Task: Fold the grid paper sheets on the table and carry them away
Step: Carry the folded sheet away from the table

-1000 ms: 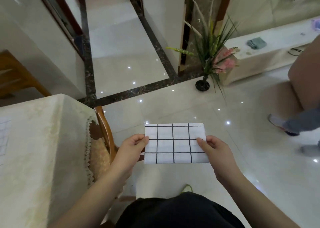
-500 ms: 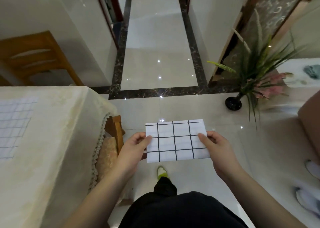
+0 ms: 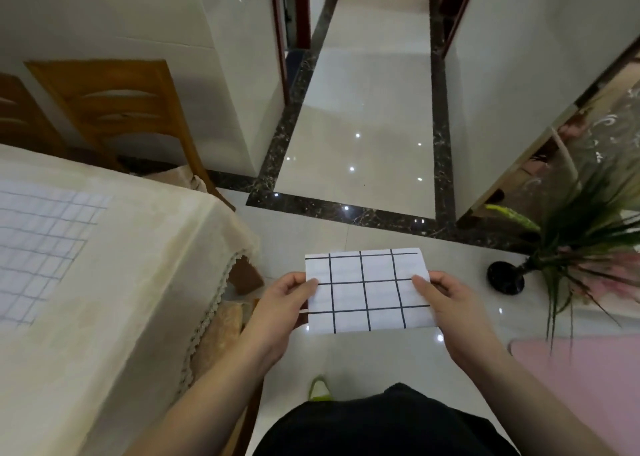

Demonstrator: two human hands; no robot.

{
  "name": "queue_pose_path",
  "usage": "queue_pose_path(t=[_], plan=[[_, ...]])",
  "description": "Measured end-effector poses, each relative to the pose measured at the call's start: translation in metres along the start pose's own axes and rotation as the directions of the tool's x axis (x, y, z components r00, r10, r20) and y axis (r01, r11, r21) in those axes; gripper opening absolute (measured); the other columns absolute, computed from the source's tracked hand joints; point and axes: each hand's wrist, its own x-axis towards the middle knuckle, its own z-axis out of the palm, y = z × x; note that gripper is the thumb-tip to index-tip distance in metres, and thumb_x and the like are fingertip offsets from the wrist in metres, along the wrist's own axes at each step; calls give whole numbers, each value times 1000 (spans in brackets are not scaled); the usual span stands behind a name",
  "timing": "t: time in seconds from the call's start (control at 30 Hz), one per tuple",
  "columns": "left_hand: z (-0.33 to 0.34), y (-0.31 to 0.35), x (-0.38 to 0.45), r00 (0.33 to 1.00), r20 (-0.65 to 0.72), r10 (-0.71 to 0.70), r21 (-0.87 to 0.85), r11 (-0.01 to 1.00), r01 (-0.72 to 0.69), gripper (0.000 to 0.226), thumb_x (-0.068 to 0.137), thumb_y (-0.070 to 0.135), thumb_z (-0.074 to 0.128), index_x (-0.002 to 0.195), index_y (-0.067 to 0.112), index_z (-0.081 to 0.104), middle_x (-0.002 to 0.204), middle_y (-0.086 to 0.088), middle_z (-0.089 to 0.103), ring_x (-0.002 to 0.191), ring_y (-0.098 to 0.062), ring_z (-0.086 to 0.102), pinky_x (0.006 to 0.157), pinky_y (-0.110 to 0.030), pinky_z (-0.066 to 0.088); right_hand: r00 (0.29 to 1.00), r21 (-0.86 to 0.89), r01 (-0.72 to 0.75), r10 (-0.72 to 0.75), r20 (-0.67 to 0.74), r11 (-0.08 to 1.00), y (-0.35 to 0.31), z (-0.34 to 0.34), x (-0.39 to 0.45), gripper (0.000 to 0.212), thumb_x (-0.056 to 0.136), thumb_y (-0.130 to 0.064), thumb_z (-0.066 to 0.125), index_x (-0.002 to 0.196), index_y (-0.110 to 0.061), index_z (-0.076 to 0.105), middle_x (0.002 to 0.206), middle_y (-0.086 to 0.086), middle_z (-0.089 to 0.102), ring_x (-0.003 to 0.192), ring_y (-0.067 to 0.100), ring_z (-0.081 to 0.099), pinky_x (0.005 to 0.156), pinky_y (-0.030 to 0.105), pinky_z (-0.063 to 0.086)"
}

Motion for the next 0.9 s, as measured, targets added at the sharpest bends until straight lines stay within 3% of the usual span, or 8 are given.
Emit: queue_pose_path(t=[0.1, 0.2, 0.3, 0.43, 0.53, 0.67, 0.77, 0.9], plan=[[3, 10, 23, 998, -65, -22, -52, 998, 19, 14, 96, 18, 58, 100, 7, 66, 86, -8, 73, 77, -22, 67, 60, -32, 55, 999, -25, 6, -5, 53, 1000, -11, 10, 37, 8, 91, -19, 66, 92, -15, 72, 90, 6, 75, 91, 31, 69, 84, 47, 55], [6, 21, 52, 990, -140, -13, -70, 998, 4, 17, 95, 17, 59, 102, 4, 66, 97, -12, 74, 84, -23, 69, 78, -39, 56, 994, -55, 13, -7, 111, 998, -23, 20, 77, 9, 92, -19, 64, 96, -15, 71, 89, 1, 74, 86, 20, 68, 71, 29, 52], [13, 34, 84, 975, -223, -7, -71, 997, -9, 20, 96, 19, 59, 104, 2, 65, 102, -14, 73, 91, -28, 70, 84, -42, 58, 980, -52, 9, 1, 199, 999, -38, 30, 123, 9, 93, -19, 63, 97, -15, 70, 90, 1, 74, 84, 16, 68, 68, 24, 50], [25, 58, 120, 942, -334, -17, -103, 994, -19, 11, 95, 19, 60, 94, 11, 67, 93, -12, 73, 78, -20, 69, 68, -33, 56, 952, -76, -8, 31, 305, 997, -66, 42, 183, 10, 92, -22, 65, 98, -17, 71, 91, 1, 75, 87, 19, 71, 78, 33, 56], [32, 78, 138, 919, -395, -17, -126, 991, -35, 10, 95, 19, 60, 92, 13, 67, 87, -7, 72, 75, -19, 68, 65, -31, 54, 925, -101, -24, 61, 375, 995, -85, 50, 218, 11, 91, -23, 66, 99, -17, 71, 93, 2, 76, 90, 22, 71, 86, 42, 57], [38, 100, 154, 877, -480, -1, -167, 982, -90, 12, 96, 19, 58, 96, 10, 65, 86, -6, 72, 73, -18, 68, 63, -29, 52, 882, -134, -13, 74, 465, 991, -113, 68, 257, 7, 92, -18, 64, 96, -18, 70, 92, 1, 75, 85, 17, 71, 77, 33, 57], [33, 103, 160, 840, -542, -34, -210, 973, -96, 12, 97, 17, 56, 90, 10, 64, 79, -4, 69, 66, -15, 65, 54, -23, 49, 843, -167, -4, 93, 529, 986, -124, 92, 276, 7, 92, -17, 64, 94, -15, 71, 89, 1, 76, 87, 20, 72, 81, 36, 58], [13, 101, 171, 795, -601, -85, -274, 956, -104, 12, 97, 18, 56, 91, 11, 64, 82, -6, 70, 69, -16, 65, 57, -25, 49, 801, -218, 15, 119, 587, 976, -132, 130, 292, 7, 92, -17, 64, 93, -16, 70, 91, 3, 75, 88, 19, 71, 82, 34, 57]])
